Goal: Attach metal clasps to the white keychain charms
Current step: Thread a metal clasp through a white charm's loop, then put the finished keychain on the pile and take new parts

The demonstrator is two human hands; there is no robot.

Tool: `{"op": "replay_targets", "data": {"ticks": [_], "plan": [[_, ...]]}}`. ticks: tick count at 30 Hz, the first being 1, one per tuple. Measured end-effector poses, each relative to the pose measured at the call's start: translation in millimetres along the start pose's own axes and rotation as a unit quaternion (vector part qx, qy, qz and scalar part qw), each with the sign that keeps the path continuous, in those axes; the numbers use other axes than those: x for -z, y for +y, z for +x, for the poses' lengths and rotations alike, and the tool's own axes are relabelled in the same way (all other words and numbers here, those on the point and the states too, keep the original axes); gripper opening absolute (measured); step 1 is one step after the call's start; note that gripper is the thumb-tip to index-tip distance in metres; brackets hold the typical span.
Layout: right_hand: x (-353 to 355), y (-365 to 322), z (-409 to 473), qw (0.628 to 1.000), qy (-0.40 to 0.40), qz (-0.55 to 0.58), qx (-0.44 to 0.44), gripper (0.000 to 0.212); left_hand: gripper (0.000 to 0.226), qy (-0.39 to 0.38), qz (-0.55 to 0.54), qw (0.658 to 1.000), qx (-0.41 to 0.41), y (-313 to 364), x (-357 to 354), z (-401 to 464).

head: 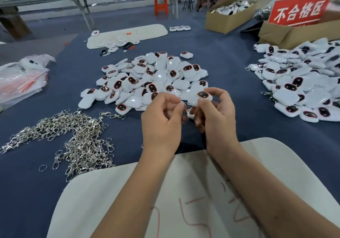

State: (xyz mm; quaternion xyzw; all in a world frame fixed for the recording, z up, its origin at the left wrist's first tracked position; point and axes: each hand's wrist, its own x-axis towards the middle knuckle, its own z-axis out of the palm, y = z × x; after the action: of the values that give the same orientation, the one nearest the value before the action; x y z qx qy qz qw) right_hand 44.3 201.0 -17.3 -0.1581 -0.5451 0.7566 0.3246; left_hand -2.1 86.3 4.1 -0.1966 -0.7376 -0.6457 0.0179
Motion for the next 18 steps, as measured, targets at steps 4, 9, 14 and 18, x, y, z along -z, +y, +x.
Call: {"op": "replay_targets", "data": {"ticks": [4,9,14,18], "plan": [[10,-2,11,0.983,0.178,-0.043,0.025,0.019,0.014,-0.045,-0.021,0.998,0.037,20,-47,19],[40,-21,30,0.96,0.274,-0.018,0.054,0.064,0.025,-0.118,-0.162,0.972,0.125,48,-107,32],[46,-24,26,0.968,0.213,-0.105,0.081,0.099,0.023,-0.097,-0.101,0.989,0.052,42,-107,29],[39,-20,25,0.922,0.141,-0.335,0.131,0.061,0.019,-0.044,-0.016,0.999,-0.023,29,-73,26]]}}
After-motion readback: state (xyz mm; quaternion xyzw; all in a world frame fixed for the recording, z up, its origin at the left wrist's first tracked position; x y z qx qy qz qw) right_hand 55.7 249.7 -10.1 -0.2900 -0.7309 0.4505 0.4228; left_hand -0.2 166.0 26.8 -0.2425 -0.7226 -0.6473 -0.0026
